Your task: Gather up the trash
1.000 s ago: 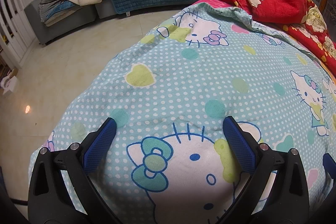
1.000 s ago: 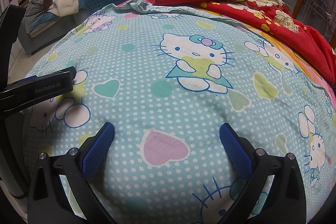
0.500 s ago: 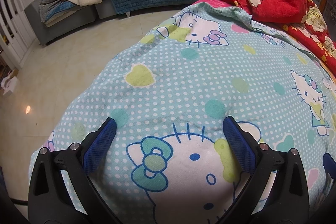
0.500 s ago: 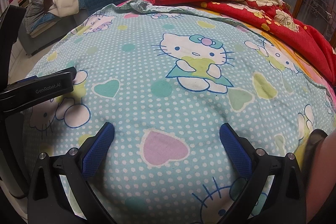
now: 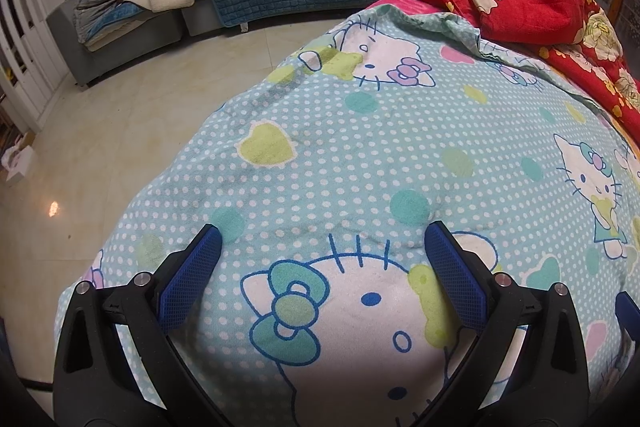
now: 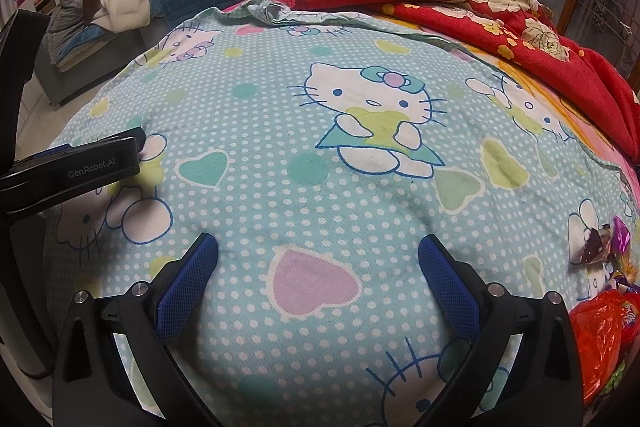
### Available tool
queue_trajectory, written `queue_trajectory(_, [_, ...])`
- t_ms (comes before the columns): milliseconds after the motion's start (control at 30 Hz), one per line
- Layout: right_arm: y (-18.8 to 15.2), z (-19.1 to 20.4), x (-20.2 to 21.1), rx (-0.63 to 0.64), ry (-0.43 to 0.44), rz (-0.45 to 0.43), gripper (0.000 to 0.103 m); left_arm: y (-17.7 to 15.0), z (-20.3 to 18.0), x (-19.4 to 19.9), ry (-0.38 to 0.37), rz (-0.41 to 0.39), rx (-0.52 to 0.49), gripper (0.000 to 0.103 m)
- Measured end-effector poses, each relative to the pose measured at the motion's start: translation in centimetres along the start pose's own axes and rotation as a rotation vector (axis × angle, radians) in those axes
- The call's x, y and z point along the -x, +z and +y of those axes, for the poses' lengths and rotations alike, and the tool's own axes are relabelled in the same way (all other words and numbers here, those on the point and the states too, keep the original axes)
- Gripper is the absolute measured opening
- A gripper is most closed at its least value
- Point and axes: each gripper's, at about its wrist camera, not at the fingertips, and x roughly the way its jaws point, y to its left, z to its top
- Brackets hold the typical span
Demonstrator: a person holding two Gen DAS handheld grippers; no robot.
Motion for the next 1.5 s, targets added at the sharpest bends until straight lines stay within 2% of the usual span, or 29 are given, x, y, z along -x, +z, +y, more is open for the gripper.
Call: queue_trajectory(1500, [0.03, 0.18, -0.07, 0.001, -0.008, 0.0, 0.098, 0.09, -0.04, -0.27, -0.005, 0.002, 0.002, 0.093])
